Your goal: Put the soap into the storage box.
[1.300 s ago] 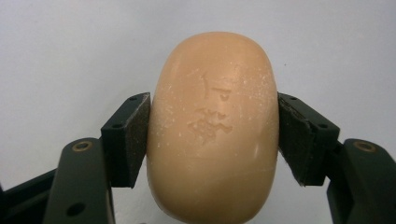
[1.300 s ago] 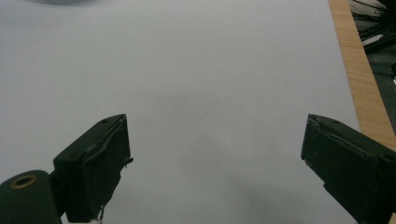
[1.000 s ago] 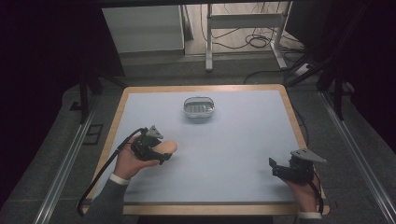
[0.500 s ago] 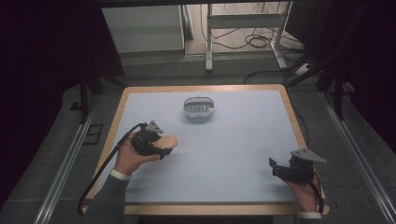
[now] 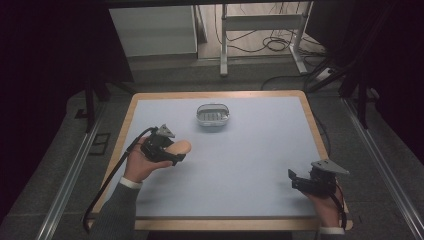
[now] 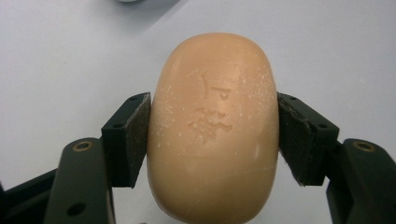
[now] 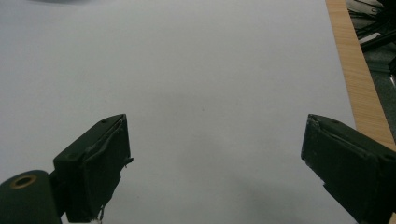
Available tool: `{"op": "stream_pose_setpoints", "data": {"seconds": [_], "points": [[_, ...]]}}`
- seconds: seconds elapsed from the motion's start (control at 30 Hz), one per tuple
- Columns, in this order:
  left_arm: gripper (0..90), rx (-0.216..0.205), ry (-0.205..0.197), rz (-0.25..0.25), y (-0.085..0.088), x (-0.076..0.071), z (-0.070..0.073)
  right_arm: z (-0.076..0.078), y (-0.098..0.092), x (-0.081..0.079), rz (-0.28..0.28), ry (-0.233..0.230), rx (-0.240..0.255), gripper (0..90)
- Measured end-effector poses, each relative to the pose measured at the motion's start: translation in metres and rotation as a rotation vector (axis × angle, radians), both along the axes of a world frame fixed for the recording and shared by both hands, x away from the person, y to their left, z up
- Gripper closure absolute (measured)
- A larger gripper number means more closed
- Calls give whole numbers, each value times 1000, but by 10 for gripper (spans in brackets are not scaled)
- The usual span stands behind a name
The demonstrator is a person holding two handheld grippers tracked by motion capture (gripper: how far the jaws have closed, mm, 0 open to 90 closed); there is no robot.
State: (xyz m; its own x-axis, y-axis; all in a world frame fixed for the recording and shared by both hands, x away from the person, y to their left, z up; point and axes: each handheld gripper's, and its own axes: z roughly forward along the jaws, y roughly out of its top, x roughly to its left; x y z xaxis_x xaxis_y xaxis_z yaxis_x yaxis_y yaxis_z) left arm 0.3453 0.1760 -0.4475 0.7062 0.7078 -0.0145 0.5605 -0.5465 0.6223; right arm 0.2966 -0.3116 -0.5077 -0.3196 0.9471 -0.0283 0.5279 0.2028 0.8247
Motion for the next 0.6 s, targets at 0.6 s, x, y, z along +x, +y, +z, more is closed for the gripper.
{"op": "stream_pose_setpoints", "data": {"seconds": [0.6], "points": [[323,4,2,15,0,15,-1,-1,0,1,-5,4,-5,80]]}}
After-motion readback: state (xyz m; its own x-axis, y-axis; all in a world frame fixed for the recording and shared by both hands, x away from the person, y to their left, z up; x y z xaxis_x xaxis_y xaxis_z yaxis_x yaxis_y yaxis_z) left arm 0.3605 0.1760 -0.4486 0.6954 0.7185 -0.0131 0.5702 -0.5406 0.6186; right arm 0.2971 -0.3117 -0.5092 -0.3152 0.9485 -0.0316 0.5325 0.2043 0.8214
